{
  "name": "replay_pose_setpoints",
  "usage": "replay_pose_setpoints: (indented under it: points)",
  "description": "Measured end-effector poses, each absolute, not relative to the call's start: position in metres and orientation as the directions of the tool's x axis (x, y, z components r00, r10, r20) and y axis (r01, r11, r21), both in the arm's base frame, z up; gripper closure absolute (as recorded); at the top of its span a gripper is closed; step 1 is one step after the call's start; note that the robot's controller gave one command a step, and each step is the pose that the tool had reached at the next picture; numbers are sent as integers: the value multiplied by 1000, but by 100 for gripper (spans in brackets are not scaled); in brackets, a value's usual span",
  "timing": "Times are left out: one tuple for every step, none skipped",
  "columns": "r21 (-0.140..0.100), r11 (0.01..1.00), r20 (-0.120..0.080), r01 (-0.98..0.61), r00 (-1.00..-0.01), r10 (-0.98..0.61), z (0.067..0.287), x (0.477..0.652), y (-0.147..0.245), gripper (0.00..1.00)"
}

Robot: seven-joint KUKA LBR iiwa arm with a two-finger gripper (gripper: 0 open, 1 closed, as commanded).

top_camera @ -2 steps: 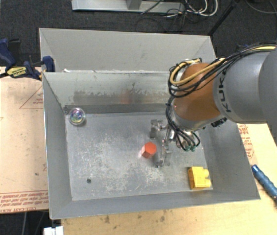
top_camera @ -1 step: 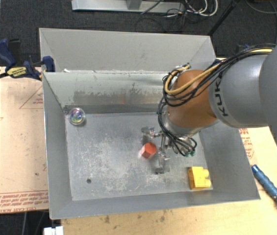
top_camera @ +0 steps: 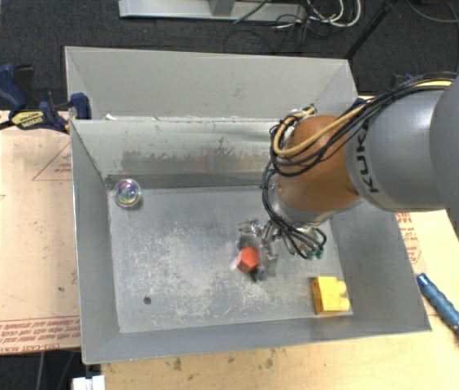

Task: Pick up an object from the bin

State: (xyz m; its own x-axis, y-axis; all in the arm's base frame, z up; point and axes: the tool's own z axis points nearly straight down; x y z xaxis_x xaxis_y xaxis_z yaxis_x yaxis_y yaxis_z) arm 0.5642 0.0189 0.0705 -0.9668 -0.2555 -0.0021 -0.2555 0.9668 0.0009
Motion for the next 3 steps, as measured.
replay_pose_setpoints:
  points:
    - [-2, 957, -11, -289, -957, -289, 195, 547, 30, 100]
    - [1, 957, -3, -289, -957, -289, 190, 546, 29, 0]
    - [0, 998, 0, -59, -998, -59, 116, 600, -12, 0]
